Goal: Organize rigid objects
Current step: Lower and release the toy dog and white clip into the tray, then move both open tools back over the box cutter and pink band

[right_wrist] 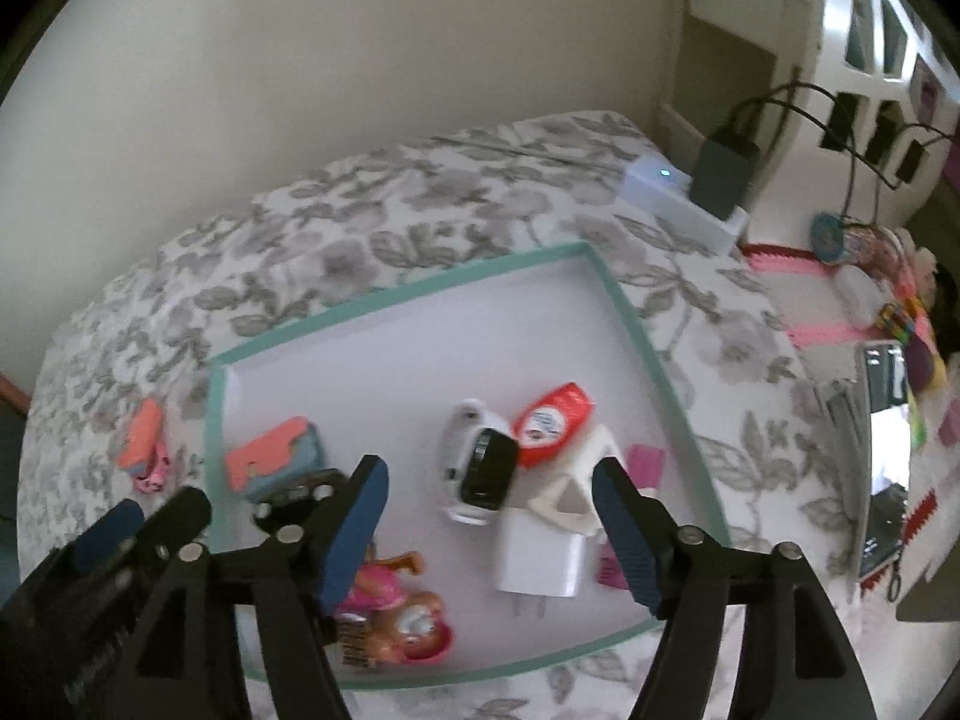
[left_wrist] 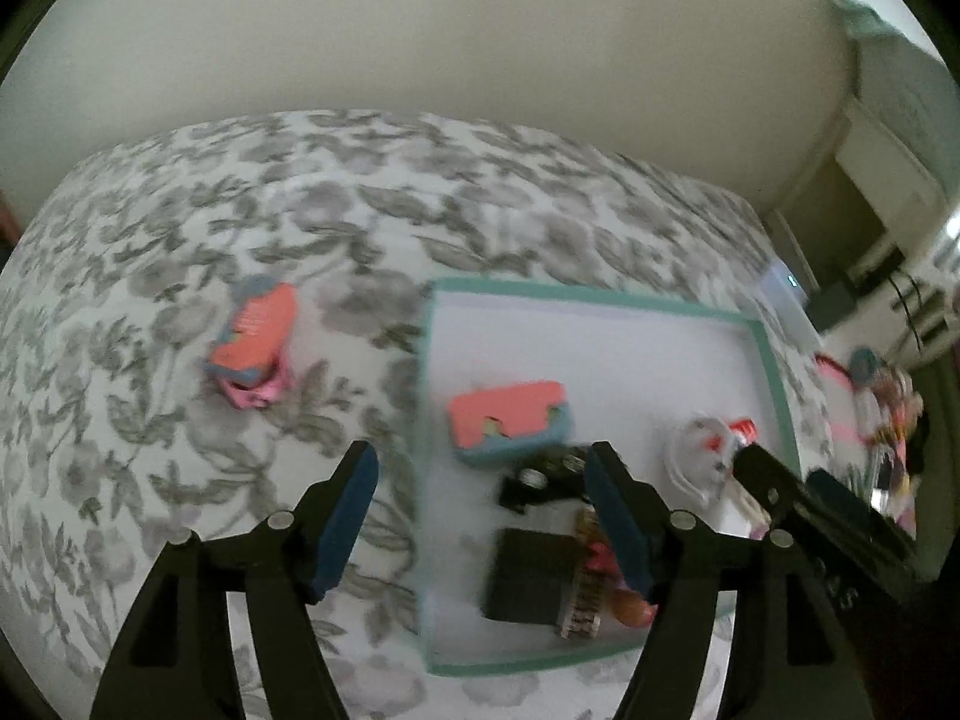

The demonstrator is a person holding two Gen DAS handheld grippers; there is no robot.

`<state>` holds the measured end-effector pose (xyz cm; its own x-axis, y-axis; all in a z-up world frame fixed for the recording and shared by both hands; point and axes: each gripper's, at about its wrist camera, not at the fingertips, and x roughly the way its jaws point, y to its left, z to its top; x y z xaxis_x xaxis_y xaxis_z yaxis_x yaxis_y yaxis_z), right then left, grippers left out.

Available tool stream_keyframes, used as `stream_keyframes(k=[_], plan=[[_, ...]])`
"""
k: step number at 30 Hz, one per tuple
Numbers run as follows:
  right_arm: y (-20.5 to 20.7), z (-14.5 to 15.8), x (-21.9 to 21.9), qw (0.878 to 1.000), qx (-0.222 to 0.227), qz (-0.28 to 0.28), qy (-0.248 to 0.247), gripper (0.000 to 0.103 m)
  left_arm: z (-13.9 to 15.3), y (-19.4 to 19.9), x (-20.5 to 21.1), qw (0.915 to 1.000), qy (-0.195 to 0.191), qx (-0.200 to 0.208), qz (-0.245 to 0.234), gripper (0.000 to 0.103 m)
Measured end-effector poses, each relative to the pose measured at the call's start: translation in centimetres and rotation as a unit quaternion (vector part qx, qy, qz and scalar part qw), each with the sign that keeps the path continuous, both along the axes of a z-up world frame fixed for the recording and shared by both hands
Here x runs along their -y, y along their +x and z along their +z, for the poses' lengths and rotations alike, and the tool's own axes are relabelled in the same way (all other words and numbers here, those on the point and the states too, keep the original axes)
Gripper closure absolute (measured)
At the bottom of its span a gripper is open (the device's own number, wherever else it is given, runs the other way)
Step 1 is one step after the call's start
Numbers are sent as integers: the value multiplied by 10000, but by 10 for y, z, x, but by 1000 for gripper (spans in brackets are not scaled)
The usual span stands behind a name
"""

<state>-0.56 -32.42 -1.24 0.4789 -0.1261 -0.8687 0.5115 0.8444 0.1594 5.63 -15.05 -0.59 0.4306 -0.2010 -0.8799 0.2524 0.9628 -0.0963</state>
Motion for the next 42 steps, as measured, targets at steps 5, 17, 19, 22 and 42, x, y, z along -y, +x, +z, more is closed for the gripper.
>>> stream_keyframes(k=[5,17,19,22,42], plan=[[8,4,-18,9993,76,342,-146,12,0,11,-26,9991,-6,25,416,29],[22,16,-62,9929,308,1032,-498,0,-4,29,-82,9923,-125,52,1229,14],[24,18,-71,9910,357,1166,-556,0,-4,30,-89,9910,-166,51,1324,14],[27,20,-82,9884,427,1317,-628,0,-2,32,-100,9889,-217,83,1467,14],[64,9,-136,9765,590,2007,-519,0,-11,64,-158,9831,-303,135,1800,3]])
